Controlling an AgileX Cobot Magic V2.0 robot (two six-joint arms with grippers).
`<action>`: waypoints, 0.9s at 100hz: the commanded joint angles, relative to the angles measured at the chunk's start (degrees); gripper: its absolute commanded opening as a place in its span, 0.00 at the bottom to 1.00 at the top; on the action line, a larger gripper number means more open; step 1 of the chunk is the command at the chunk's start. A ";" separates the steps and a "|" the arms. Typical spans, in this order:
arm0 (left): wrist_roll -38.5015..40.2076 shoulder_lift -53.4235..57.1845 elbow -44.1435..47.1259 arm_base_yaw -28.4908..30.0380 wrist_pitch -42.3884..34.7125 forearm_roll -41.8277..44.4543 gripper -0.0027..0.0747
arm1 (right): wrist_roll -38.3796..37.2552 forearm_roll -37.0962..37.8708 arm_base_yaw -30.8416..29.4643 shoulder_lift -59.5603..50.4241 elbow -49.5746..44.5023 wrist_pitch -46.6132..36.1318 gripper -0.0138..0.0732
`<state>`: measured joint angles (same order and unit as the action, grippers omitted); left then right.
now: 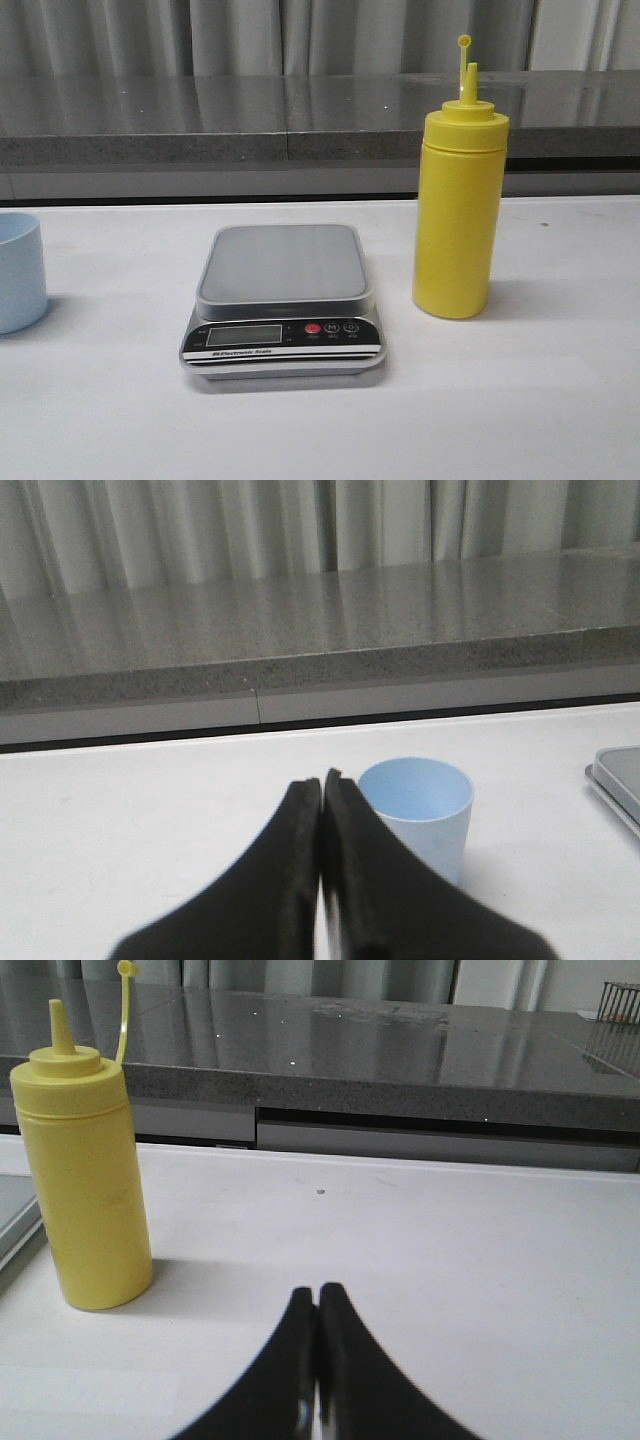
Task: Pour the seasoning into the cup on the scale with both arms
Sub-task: 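Move the left gripper above the light blue cup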
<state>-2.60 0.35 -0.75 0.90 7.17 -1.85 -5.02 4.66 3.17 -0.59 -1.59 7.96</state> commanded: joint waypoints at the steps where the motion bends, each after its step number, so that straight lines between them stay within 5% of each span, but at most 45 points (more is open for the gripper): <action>1: 0.46 0.53 -4.19 0.14 -1.21 -2.45 0.01 | 0.64 0.47 -0.52 -0.89 -0.06 -5.02 0.02; 18: 0.46 -7.15 -11.65 0.18 0.19 -7.41 0.01 | 0.64 0.47 -0.52 -0.89 -0.06 -5.02 0.02; 49: 0.46 -34.87 -33.92 0.27 17.89 -7.28 0.01 | 0.64 0.47 -0.52 -0.89 -0.06 -5.02 0.02; 90: 0.46 -65.73 -51.81 0.27 29.57 -7.22 0.01 | 0.64 0.47 -0.52 -0.89 -0.06 -5.02 0.02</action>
<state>-2.60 -61.70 -48.92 0.90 38.17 -8.50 -5.02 4.66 3.17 -0.59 -1.59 7.96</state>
